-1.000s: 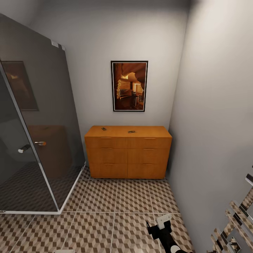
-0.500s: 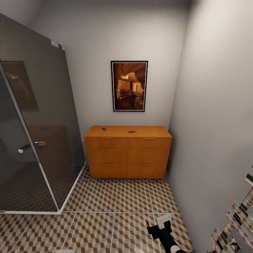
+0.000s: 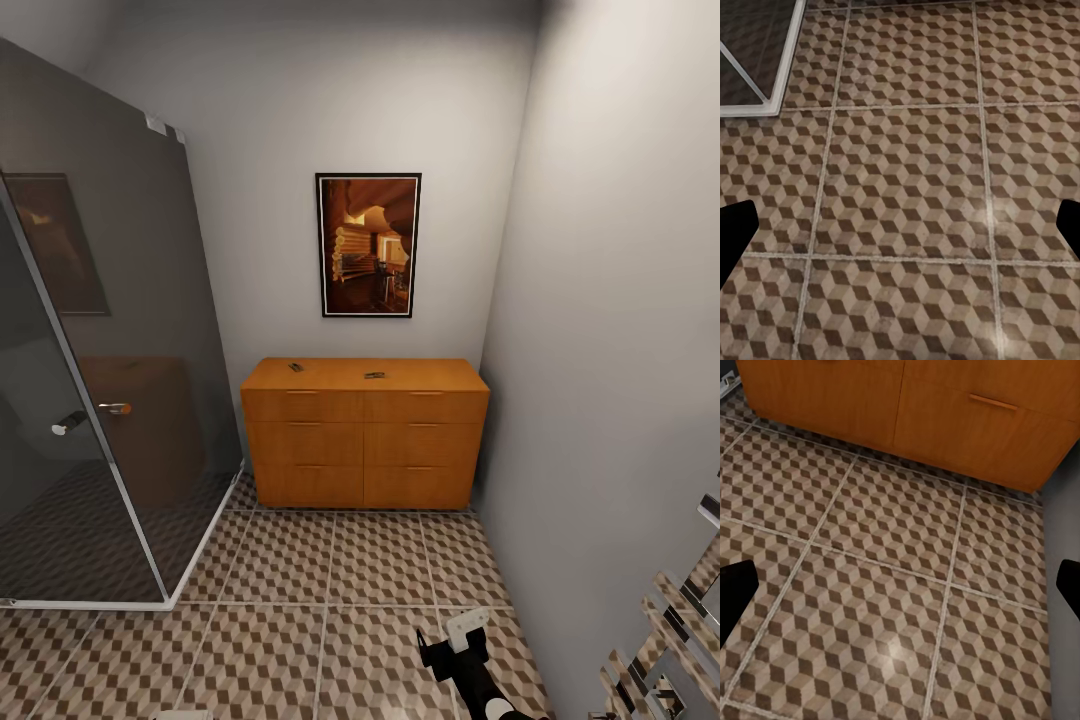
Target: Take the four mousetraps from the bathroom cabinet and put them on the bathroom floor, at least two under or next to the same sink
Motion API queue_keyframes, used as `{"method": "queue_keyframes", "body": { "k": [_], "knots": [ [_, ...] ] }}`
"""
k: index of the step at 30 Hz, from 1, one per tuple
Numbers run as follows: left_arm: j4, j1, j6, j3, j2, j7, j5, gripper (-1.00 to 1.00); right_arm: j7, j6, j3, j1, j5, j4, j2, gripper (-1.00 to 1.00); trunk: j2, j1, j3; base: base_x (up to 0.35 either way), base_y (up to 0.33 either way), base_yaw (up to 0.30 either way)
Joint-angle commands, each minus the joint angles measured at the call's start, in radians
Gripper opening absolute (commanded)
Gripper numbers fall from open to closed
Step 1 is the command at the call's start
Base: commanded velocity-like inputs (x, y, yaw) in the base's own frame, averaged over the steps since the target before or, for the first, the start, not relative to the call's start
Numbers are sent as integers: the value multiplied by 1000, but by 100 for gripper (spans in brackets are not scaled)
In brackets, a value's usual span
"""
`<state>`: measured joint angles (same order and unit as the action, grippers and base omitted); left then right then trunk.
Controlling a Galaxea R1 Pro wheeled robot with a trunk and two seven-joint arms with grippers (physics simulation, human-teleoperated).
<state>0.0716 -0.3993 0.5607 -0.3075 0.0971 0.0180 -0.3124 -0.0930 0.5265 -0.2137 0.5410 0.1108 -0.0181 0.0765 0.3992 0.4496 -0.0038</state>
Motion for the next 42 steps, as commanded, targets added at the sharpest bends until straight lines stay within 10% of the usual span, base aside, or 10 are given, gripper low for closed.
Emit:
{"method": "queue_keyframes", "body": {
  "k": [1, 42],
  "knots": [
    [4, -1, 5, -8, 0, 2, -8, 100, -10, 1, -3, 0, 10, 1, 0, 100, 1, 0, 0, 0, 0, 0],
    [4, -1, 5, -8, 0, 2, -8, 100, -10, 1, -3, 0, 10, 1, 0, 100, 1, 0, 0, 0, 0, 0]
  ]
}}
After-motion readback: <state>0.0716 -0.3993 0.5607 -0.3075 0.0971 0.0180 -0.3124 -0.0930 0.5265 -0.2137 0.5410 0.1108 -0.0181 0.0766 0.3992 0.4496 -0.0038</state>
